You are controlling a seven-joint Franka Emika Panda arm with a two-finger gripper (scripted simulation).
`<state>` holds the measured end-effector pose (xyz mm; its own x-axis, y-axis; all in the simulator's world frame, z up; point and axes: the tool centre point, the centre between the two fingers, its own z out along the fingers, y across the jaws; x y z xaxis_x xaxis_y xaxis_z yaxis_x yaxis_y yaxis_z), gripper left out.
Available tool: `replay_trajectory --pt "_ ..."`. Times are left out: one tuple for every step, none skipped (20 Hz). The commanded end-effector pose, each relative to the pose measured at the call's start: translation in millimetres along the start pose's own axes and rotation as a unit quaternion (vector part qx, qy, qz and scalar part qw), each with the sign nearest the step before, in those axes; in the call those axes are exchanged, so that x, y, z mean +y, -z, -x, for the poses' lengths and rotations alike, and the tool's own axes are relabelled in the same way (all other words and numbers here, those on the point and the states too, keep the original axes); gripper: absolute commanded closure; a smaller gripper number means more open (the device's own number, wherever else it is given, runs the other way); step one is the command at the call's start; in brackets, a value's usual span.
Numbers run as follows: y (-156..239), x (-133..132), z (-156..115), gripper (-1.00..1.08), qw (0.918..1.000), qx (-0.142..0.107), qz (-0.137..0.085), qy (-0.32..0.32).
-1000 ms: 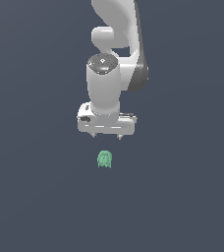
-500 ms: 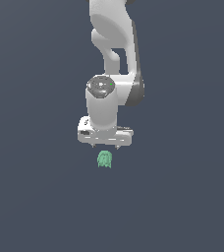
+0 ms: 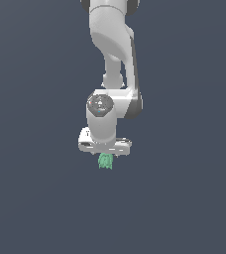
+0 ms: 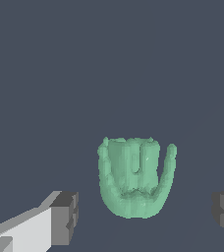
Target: Pick up the object and move it to a goal position.
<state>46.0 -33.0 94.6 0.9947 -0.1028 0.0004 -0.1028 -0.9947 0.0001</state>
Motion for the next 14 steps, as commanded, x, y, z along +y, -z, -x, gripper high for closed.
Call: replay_trajectory --pt "-3.3 0.3 -1.3 -0.92 1.0 0.0 0.0 0.0" --pt "-3.5 0.2 -1.3 -0.92 1.0 0.0 0.0 0.0" --pt "-2.8 0.3 -0.6 -0.92 1.0 -0.001 0.0 0.0" --pt "-3.2 0.3 -0.6 -0.92 1.0 -0.001 0.0 0.0" --pt "-4.3 0.3 -0.6 -0.92 1.0 -0.001 0.0 0.0" --pt "-6.2 0.3 -0.6 -0.92 1.0 -0.001 0.0 0.0" --pt "-8.8 0.3 -0.6 -0.92 1.0 -0.001 0.0 0.0" --pt "-12.2 0.3 -0.5 -0.92 1.0 -0.001 0.0 0.0" --pt "-16.3 0.3 -0.5 -0.92 1.0 -0.001 0.0 0.0" --pt "-21.1 0.3 -0.4 -0.92 1.0 -0.001 0.0 0.0" --pt "-26.6 0.3 -0.2 -0.92 1.0 -0.001 0.0 0.0" --pt "-32.6 0.3 -0.1 -0.92 1.0 -0.001 0.0 0.0" --pt "-37.6 0.5 0.1 -0.92 1.0 0.0 0.0 0.0" --pt "-42.3 0.5 0.2 -0.92 1.0 0.0 0.0 0.0"
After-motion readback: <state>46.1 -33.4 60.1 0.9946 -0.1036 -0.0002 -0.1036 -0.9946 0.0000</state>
